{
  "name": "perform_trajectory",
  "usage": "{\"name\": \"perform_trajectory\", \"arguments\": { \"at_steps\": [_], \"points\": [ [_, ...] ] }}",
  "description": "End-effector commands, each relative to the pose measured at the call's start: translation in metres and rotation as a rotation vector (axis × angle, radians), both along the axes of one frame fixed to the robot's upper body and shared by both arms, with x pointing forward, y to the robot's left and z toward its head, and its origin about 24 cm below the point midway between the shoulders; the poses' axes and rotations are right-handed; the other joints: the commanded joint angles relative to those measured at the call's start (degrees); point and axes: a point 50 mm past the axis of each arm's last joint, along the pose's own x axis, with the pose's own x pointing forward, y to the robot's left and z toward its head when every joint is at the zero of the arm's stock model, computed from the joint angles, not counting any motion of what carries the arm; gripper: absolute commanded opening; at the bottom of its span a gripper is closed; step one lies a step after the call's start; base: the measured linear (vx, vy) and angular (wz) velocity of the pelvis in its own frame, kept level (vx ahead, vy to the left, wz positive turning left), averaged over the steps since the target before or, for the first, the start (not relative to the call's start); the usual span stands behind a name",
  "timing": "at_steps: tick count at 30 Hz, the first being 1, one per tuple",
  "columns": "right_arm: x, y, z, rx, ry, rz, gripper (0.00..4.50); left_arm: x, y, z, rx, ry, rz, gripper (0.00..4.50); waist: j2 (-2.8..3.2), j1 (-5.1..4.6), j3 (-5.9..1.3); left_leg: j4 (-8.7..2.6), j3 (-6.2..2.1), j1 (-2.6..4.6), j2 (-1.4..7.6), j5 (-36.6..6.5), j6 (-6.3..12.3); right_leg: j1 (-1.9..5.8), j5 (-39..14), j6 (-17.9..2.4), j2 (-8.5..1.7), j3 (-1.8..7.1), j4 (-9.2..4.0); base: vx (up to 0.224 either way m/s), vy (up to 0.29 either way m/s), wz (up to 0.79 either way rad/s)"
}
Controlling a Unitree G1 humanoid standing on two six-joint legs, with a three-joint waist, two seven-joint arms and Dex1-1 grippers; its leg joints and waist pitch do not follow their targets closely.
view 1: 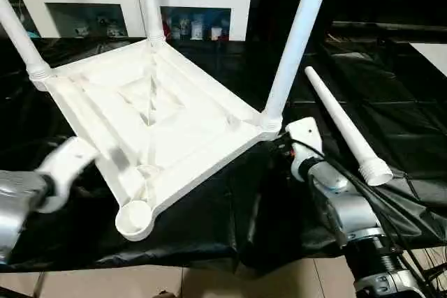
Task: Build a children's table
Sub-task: Rotate table base, then pick table leg
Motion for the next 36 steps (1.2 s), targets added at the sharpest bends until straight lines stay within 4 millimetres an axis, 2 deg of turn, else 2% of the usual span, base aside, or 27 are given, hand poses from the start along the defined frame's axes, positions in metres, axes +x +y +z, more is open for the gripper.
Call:
{"name": "perform_trajectory", "arguments": {
  "at_steps": [1, 2, 3, 4, 9, 10, 11, 14, 15, 16, 17, 20, 22, 28, 29, 31, 32, 34, 35, 36],
  "points": [
    [-0.003, 0.001, -0.006, -0.003, 0.032, 0.009, 3.44, 0.005, -0.021, 0.009, -0.052, -0.036, -0.086, 4.12, 1.19, 0.00, -3.60, -4.36, -0.91, 1.27, 2.50, -11.19, -0.52, 2.48, -3.29, -13.14, -2.94, 2.96, -3.39, 0.000, 0.000, 0.00],
    [-0.003, 0.003, -0.005, 0.002, 0.032, 0.021, 3.44, 0.006, -0.028, 0.009, -0.070, -0.038, -0.108, 4.12, 1.48, 0.09, -3.60, -4.36, -0.99, 1.25, 2.47, -11.13, -0.57, 2.46, -3.25, -13.11, -2.92, 2.93, -3.35, 0.000, 0.000, 0.00],
    [-0.003, 0.005, -0.005, 0.002, 0.034, 0.033, 3.44, 0.007, -0.034, 0.008, -0.084, -0.036, -0.126, 4.30, 1.30, 0.06, -3.52, -4.40, -0.96, 1.19, 2.43, -11.68, -0.73, 2.47, -3.77, -12.95, -2.86, 2.94, -3.44, 0.000, 0.000, 0.00],
    [-0.003, 0.007, -0.005, 0.002, 0.035, 0.048, 3.44, 0.007, -0.041, 0.007, -0.099, -0.035, -0.145, 4.38, 1.44, 0.09, -3.62, -4.40, -1.02, 1.23, 2.47, -11.82, -0.97, 2.57, -3.77, -12.87, -2.87, 2.91, -3.36, 0.000, 0.000, 0.00],
    [-0.005, 0.011, -0.004, 0.008, 0.038, 0.070, 3.44, 0.011, -0.064, 0.000, -0.119, -0.037, -0.197, 4.46, 1.15, 0.06, -3.54, -4.39, -1.04, 1.10, 2.37, -12.52, -1.04, 2.67, -5.64, -12.13, -2.86, 2.97, -3.61, 0.000, 0.000, 0.00],
    [-0.005, 0.012, -0.003, 0.007, 0.034, 0.079, 3.44, 0.016, -0.071, -0.002, -0.115, -0.061, -0.196, 4.46, 0.93, -0.05, -3.53, -4.39, -1.03, 1.02, 2.37, -12.64, -1.08, 2.72, -6.21, -11.91, -2.86, 2.98, -3.66, 0.000, 0.000, 0.00],
    [-0.005, 0.012, -0.003, 0.009, 0.033, 0.083, 3.44, 0.018, -0.074, -0.002, -0.113, -0.072, -0.194, 4.46, 1.06, -0.01, -3.54, -4.34, -1.05, 1.13, 2.42, -12.64, -1.06, 2.62, -6.49, -11.74, -2.87, 3.01, -3.71, 0.000, 0.000, 0.00],
    [-0.004, 0.013, -0.002, 0.010, 0.027, 0.090, 3.44, 0.029, -0.086, -0.004, -0.140, -0.127, -0.168, 4.46, 0.88, 0.07, -3.58, -4.24, -0.96, 1.20, 2.34, -12.55, -0.94, 2.55, -7.09, -11.43, -2.80, 3.02, -3.86, 0.000, 0.000, 0.00],
    [-0.002, 0.013, 0.000, 0.009, 0.023, 0.089, 3.44, 0.035, -0.092, -0.005, -0.157, -0.152, -0.154, 4.46, 0.62, 0.05, -3.59, -4.23, -0.99, 0.98, 2.29, -12.26, -0.80, 2.72, -7.29, -11.32, -2.84, 3.02, -3.87, 0.000, 0.000, 0.00],
    [-0.001, 0.012, 0.001, 0.007, 0.020, 0.086, 3.44, 0.038, -0.095, -0.005, -0.156, -0.164, -0.145, 4.46, 0.74, 0.23, -3.62, -4.19, -0.95, 1.20, 2.32, -12.52, -0.77, 2.51, -7.66, -11.12, -2.83, 3.03, -4.04, 0.000, 0.000, 0.00],
    [0.001, 0.011, 0.003, 0.001, 0.011, 0.075, 3.44, 0.042, -0.096, -0.008, -0.141, -0.176, -0.132, 4.46, 0.58, 0.23, -3.70, -4.20, -1.06, 0.95, 2.33, -12.23, -0.71, 2.72, -7.25, -10.98, -2.87, 2.99, -3.90, 0.000, 0.000, 0.00],
    [0.010, 0.002, 0.010, -0.034, -0.029, 0.006, 3.44, 0.053, -0.098, -0.014, -0.060, -0.223, -0.105, 4.46, 0.46, 0.12, -3.78, -4.18, -1.14, 0.77, 2.17, -11.60, -0.49, 2.79, -7.23, -10.30, -2.80, 2.91, -3.92, 0.000, 0.000, 0.00],
    [0.016, -0.007, 0.016, -0.041, -0.040, -0.057, 3.44, 0.056, -0.104, -0.015, -0.074, -0.240, -0.114, 4.46, 0.49, -0.14, -3.79, -4.14, -1.14, 0.72, 2.15, -11.74, -0.71, 2.81, -8.06, -9.97, -2.87, 2.91, -4.04, 0.000, 0.000, 0.00],
    [0.027, -0.030, 0.028, -0.093, 0.042, -0.153, 3.44, 0.051, -0.116, -0.004, -0.184, -0.273, -0.193, 4.46, 0.61, -0.15, -4.02, -3.78, -1.01, 0.82, 2.02, -9.69, -0.11, 2.91, -4.70, -11.46, -2.61, 2.73, -3.59, 0.000, 0.000, 0.00],
    [0.032, -0.043, 0.036, -0.074, 0.062, -0.201, 3.70, 0.047, -0.119, 0.003, -0.239, -0.286, -0.260, 4.50, 0.66, -0.02, -4.07, -3.78, -1.04, 0.84, 2.23, -9.54, -0.07, 2.90, -4.36, -11.91, -2.82, 2.76, -3.49, 0.000, 0.000, 0.00],
    [0.035, -0.050, 0.040, -0.083, 0.069, -0.218, 3.80, 0.043, -0.119, 0.008, -0.267, -0.287, -0.298, 4.50, 0.74, 0.31, -4.04, -3.66, -0.85, 1.06, 2.27, -9.36, 0.03, 2.66, -3.22, -12.16, -2.65, 2.77, -3.44, 0.000, 0.000, 0.00],
    [0.039, -0.058, 0.045, -0.101, 0.074, -0.243, 3.80, 0.040, -0.120, 0.011, -0.289, -0.283, -0.333, 4.50, 0.61, 0.28, -4.06, -3.74, -0.96, 0.72, 2.16, -8.83, 0.01, 3.04, -2.88, -12.38, -2.69, 2.65, -3.23, 0.000, 0.000, 0.00],
    [0.047, -0.076, 0.058, -0.122, 0.103, -0.291, 4.04, 0.031, -0.121, 0.018, -0.328, -0.246, -0.412, 4.50, 0.60, 0.16, -3.94, -3.65, -0.82, 0.84, 2.14, -9.25, -0.13, 2.91, -3.50, -12.82, -2.71, 2.65, -3.29, 0.000, 0.000, 0.00],
    [0.047, -0.076, 0.058, -0.122, 0.103, -0.291, 4.18, 0.031, -0.121, 0.018, -0.328, -0.246, -0.412, 4.50, 0.55, 0.00, -3.95, -3.60, -0.82, 0.76, 2.04, -9.32, -0.26, 2.99, -4.00, -12.98, -2.60, 2.60, -3.19, 0.000, 0.000, 0.00],
    [0.050, -0.086, 0.063, -0.142, 0.133, -0.315, 4.18, 0.027, -0.123, 0.021, -0.340, -0.229, -0.445, 4.50, 0.44, -0.03, -3.86, -3.58, -0.70, 0.79, 2.04, -9.54, -0.24, 2.89, -4.32, -12.86, -2.58, 2.67, -3.34, 0.000, 0.000, 0.00]
  ]
}}
